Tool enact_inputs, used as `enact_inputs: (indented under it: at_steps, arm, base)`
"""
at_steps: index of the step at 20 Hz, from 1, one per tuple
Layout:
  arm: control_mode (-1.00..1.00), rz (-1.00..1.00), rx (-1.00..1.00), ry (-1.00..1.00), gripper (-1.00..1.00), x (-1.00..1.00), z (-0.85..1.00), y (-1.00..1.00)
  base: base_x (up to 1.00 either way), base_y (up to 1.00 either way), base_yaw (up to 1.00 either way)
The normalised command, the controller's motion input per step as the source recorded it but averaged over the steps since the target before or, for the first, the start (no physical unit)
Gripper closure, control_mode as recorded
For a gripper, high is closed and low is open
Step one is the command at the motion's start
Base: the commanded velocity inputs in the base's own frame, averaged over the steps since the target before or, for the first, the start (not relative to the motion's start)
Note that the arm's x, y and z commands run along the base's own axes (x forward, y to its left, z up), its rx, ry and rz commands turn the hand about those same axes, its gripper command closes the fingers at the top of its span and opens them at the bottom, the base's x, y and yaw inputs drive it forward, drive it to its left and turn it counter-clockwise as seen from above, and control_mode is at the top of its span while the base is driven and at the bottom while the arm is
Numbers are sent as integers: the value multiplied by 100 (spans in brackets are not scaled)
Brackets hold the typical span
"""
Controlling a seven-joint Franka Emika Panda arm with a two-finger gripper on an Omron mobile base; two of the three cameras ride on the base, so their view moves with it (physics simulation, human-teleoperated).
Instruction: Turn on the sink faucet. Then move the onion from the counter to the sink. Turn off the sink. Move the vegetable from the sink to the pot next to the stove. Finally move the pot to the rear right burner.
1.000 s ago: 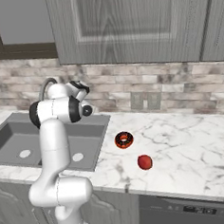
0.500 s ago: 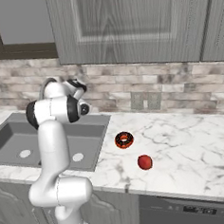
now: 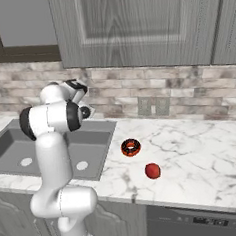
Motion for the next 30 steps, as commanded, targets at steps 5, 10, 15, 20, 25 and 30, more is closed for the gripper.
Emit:
enact_inputs:
  at_steps: [5,10,15,20,25,30]
  arm:
    - [-100,-10,0,0,-100,-49,23,-27]
    - [-100,-13,0,0,-100,-63,15,-40]
    - [-100,-11,0,2,-100,-68,35,-36]
    - [-100,-8,0,8,-100,-63,65,-25]
    - [-100,-9,0,20,-100,-59,74,-28]
    - [-100,-3,-2,40,-100,-28,84,-25]
  base:
    - [0,0,0]
    - [0,0,0]
    - [0,0,0]
    - [0,0,0]
    - [0,0,0]
    - [0,0,0]
